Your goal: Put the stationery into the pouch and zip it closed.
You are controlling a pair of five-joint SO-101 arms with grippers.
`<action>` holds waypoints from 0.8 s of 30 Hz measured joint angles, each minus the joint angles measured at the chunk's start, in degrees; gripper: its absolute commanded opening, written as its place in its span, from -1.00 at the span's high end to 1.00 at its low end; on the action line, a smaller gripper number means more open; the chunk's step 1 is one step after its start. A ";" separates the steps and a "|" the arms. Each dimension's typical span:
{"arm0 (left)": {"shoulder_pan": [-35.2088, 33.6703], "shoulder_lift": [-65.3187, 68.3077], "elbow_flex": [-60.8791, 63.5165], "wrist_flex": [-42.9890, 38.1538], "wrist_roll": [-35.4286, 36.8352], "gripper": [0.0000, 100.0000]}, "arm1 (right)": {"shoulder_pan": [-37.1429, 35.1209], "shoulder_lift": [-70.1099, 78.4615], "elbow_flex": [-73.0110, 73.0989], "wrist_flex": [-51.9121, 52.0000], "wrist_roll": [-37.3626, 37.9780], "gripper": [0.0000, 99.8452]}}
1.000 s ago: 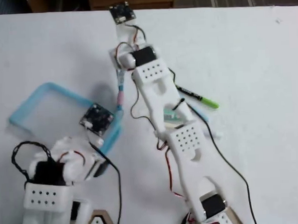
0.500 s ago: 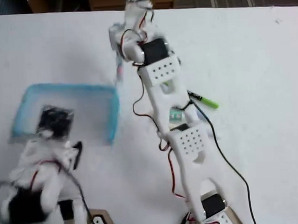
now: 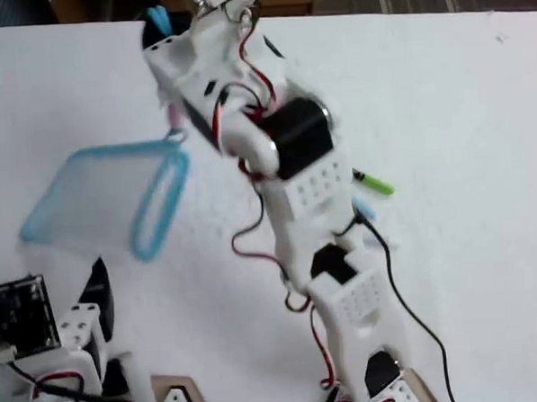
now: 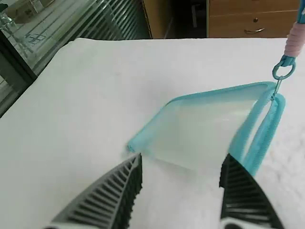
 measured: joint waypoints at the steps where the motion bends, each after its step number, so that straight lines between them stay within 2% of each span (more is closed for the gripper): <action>1: 0.00 0.00 -0.88 0.09 0.35 0.45 | -0.97 -1.41 0.00 0.00 0.79 0.96; 6: -0.18 0.00 -3.96 0.09 0.97 0.45 | -2.55 -7.12 0.00 -0.53 2.20 0.96; 13: -6.77 0.00 3.34 -1.14 0.97 0.44 | -2.64 -9.93 0.00 -0.44 2.64 0.96; 18: -7.03 0.00 4.31 -1.49 0.97 0.41 | -2.73 -10.02 0.00 0.00 2.64 0.97; 24: -6.42 -0.09 -2.64 0.26 3.87 0.41 | -2.73 -10.02 0.00 0.00 2.64 0.97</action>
